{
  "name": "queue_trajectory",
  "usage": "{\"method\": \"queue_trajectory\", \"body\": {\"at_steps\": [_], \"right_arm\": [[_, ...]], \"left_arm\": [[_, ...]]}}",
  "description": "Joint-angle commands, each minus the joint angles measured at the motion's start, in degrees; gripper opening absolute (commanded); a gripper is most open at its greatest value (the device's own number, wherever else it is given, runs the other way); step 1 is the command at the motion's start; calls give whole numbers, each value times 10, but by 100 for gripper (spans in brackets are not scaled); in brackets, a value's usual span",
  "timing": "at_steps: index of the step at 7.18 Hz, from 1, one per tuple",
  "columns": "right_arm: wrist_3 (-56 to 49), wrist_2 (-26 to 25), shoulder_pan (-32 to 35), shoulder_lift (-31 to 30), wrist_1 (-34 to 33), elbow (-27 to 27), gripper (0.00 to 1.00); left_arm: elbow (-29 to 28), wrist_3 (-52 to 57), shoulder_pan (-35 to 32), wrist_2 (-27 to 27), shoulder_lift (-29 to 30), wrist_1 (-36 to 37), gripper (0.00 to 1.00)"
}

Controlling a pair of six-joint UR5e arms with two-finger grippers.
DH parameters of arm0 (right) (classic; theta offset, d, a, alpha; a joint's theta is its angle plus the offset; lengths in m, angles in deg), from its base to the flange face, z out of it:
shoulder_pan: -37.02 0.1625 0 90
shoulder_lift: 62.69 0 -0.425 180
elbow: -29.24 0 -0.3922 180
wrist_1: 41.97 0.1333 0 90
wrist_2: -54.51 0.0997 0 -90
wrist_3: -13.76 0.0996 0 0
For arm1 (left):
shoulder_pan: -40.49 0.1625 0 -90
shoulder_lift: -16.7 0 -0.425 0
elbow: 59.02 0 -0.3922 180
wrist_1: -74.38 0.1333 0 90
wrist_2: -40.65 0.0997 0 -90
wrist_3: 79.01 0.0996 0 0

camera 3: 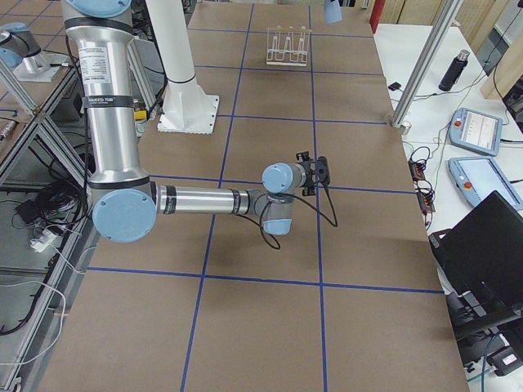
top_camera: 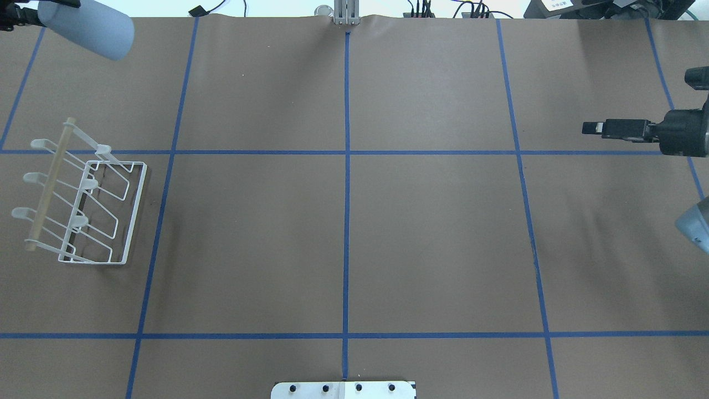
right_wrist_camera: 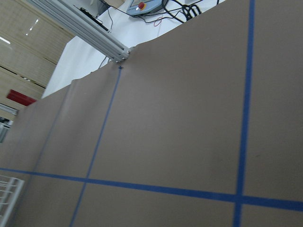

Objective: Hang cup on cup holder
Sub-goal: 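Open the right gripper and withdraw it while the left gripper carries the cup, then lower the cup with the left gripper onto the rack's wooden dowel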

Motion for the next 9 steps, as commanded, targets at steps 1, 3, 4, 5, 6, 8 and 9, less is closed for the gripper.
{"method": "queue_trajectory", "body": {"at_steps": [1,3,4,5,6,8,9], "right_arm": [[-258,31,68,-4,-183,-4,100],[-387,60,104,10,-338,-9,100],[-434,113,125,32,-434,-13,100],[-469,137,135,52,-524,-32,100],[-476,134,134,51,-582,-68,100],[-477,138,134,53,-670,-113,100],[-479,137,134,52,-702,-131,100]], "left_arm": [[90,135,10,1,-25,222,0],[150,186,47,11,-20,393,0],[151,192,53,42,-22,409,0],[149,190,55,60,-18,444,0],[148,193,62,61,4,488,0],[144,187,102,97,10,502,0],[138,184,127,106,13,502,0]]}}
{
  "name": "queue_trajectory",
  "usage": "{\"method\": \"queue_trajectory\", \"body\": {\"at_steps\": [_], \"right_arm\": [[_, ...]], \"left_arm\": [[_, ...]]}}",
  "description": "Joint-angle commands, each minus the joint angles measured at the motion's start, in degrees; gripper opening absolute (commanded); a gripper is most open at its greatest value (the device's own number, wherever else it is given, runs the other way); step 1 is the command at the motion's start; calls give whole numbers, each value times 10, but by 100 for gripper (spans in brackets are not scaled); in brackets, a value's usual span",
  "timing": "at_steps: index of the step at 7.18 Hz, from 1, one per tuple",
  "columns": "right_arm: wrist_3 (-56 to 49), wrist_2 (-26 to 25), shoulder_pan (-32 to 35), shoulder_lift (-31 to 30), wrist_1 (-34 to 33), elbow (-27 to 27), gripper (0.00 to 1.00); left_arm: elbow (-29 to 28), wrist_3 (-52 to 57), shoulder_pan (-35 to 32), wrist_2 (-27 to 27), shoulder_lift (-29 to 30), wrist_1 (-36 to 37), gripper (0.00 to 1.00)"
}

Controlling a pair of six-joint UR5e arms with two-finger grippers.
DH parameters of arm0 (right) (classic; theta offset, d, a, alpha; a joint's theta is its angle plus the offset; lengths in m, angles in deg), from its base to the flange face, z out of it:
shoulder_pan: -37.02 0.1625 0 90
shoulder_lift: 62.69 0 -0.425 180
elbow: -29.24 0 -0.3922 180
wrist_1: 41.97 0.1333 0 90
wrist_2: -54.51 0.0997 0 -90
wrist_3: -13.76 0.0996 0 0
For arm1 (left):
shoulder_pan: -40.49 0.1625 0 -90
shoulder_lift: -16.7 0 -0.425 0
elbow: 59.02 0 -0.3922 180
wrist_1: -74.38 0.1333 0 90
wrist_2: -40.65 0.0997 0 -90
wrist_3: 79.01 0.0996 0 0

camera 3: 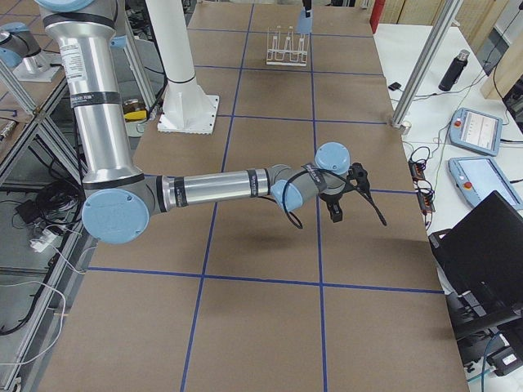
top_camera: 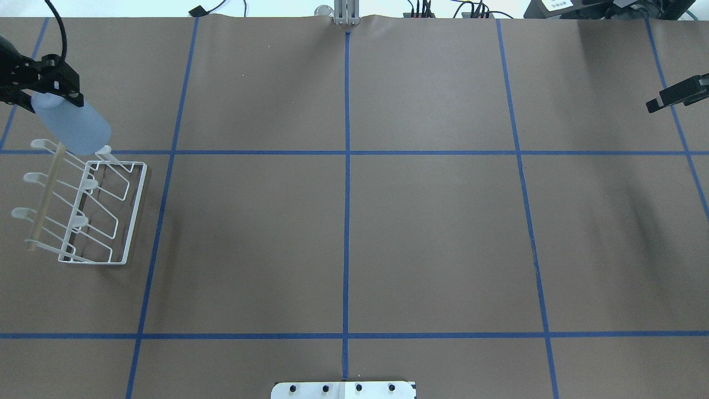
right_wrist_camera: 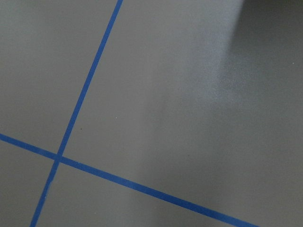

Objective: Hang cup on cup holder
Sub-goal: 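Lower the cup with the left gripper onto the rack's wooden dowel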

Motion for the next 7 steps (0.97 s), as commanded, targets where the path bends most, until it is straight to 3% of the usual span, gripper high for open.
{"method": "queue_trajectory", "body": {"at_steps": [1,7], "right_arm": [[-11,0,-2,-1,-54,-26,100],[-13,-5,-1,1,-55,-27,100]], "left_arm": [[-20,3,31,17,4,3,0],[-62,-1,57,16,4,-22,0]]}}
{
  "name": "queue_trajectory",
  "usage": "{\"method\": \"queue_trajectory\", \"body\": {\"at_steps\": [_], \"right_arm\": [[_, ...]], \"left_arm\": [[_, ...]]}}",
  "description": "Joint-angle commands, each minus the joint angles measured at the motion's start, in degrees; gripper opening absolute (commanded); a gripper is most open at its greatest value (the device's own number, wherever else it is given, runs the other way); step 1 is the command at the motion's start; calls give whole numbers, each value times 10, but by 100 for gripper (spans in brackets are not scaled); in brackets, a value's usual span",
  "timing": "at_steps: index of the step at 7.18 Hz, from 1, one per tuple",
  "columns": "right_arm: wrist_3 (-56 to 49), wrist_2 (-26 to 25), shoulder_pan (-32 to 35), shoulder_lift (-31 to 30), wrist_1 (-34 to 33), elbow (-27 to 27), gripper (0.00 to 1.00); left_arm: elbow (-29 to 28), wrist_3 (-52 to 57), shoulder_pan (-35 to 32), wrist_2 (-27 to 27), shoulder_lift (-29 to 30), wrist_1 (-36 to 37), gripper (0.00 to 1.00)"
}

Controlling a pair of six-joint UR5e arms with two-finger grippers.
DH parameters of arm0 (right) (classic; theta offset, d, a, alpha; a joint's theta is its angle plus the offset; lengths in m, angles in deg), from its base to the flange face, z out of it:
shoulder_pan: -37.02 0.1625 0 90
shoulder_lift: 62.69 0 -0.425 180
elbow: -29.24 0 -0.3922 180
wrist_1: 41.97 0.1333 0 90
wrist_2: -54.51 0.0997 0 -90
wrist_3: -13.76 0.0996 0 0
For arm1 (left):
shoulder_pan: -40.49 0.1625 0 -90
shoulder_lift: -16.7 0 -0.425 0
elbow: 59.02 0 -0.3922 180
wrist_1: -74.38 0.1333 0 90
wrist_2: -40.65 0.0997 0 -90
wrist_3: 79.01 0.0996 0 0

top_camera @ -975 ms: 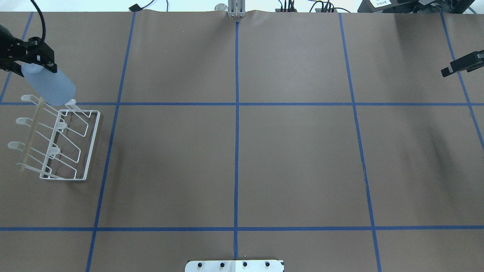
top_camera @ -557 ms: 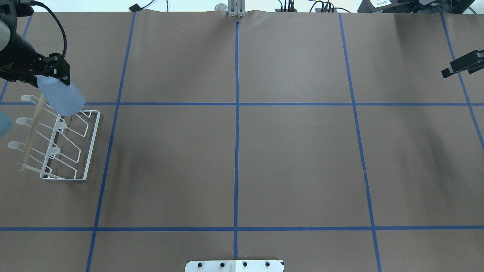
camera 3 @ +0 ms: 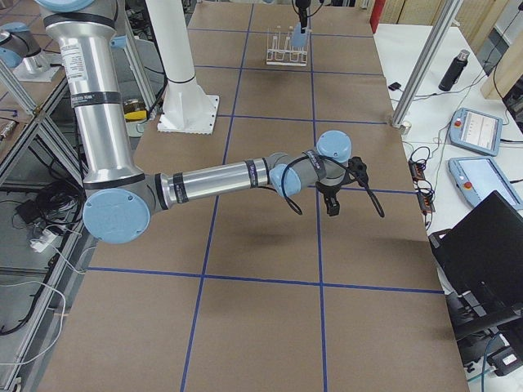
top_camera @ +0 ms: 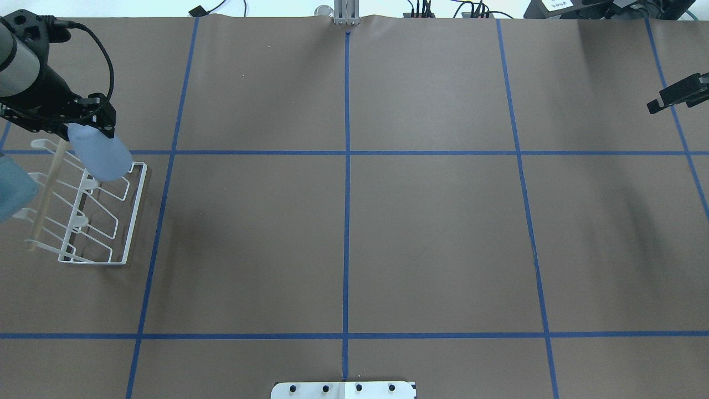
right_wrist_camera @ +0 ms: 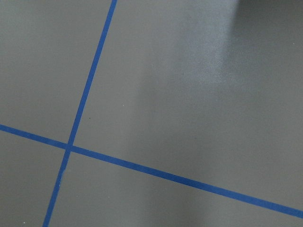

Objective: Hang cup on cup holder
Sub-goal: 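Lower the cup with the left gripper onto the rack's wooden dowel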

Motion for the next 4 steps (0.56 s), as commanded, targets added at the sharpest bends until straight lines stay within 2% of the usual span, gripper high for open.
{"method": "queue_trajectory", "body": {"at_steps": [1,4], "right_arm": [[1,0,0,1,0,0,100],[1,0,-1,1,0,0,100]], "left_arm": [[-19,-4,7,-5,-5,-28,0],[-33,1,9,-8,-8,-38,0]]}}
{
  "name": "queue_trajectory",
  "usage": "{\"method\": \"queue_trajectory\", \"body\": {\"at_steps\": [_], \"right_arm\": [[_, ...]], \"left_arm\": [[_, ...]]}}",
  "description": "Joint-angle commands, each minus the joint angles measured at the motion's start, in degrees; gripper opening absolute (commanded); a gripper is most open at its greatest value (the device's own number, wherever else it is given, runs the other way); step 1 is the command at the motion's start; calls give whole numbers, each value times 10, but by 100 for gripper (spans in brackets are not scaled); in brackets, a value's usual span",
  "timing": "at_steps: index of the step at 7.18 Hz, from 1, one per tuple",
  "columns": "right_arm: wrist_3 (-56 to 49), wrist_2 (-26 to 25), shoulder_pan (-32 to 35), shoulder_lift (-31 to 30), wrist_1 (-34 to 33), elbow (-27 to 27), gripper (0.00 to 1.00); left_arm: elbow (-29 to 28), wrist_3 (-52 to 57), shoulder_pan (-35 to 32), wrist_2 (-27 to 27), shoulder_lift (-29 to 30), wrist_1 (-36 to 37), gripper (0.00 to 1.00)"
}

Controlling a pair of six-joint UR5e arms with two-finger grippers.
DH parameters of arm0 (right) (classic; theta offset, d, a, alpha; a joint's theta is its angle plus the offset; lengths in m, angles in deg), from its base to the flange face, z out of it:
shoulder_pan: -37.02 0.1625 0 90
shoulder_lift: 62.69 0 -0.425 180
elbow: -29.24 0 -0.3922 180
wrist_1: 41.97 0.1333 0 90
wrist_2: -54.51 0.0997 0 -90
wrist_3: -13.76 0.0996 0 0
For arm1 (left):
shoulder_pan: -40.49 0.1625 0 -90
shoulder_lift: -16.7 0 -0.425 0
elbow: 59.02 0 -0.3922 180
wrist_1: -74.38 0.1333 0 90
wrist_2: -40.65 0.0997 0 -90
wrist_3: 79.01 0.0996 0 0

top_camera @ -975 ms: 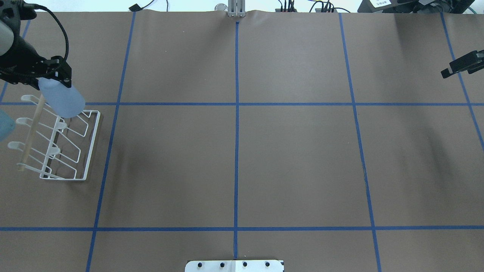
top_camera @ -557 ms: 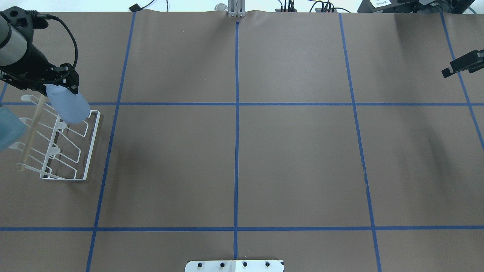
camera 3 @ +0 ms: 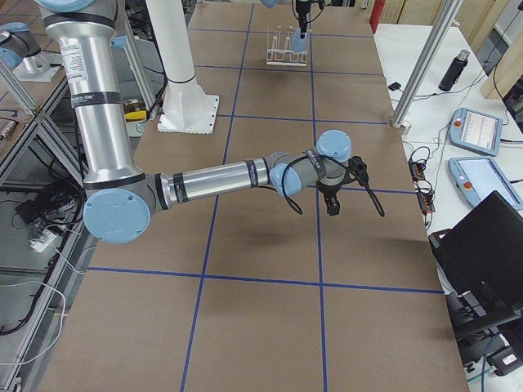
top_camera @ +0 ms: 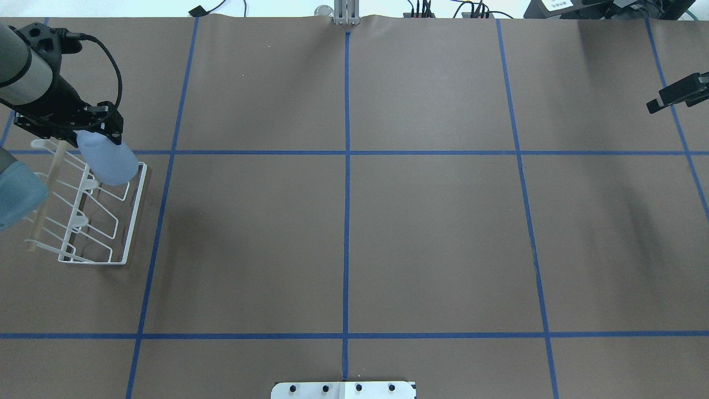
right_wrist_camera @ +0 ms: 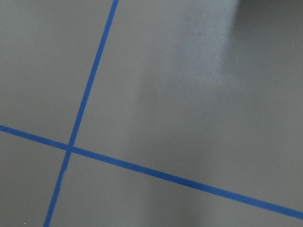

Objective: Hang cup on cup holder
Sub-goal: 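Lower the cup with the left gripper onto the rack's wooden dowel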

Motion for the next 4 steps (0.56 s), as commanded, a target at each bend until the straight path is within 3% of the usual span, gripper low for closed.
{"method": "queue_trajectory", "body": {"at_steps": [1,2,3,4], "right_arm": [[0,0,-1,0,0,0,100],[1,0,-1,-1,0,-4,100],[1,0,-3,0,0,-4,100],[1,0,-3,1,0,-4,100]], "left_arm": [[-18,2,1,-2,-4,-24,0],[-26,3,1,-5,-13,-39,0],[-28,3,1,-9,-15,-48,15],[-23,14,1,-10,-22,-50,98]]}}
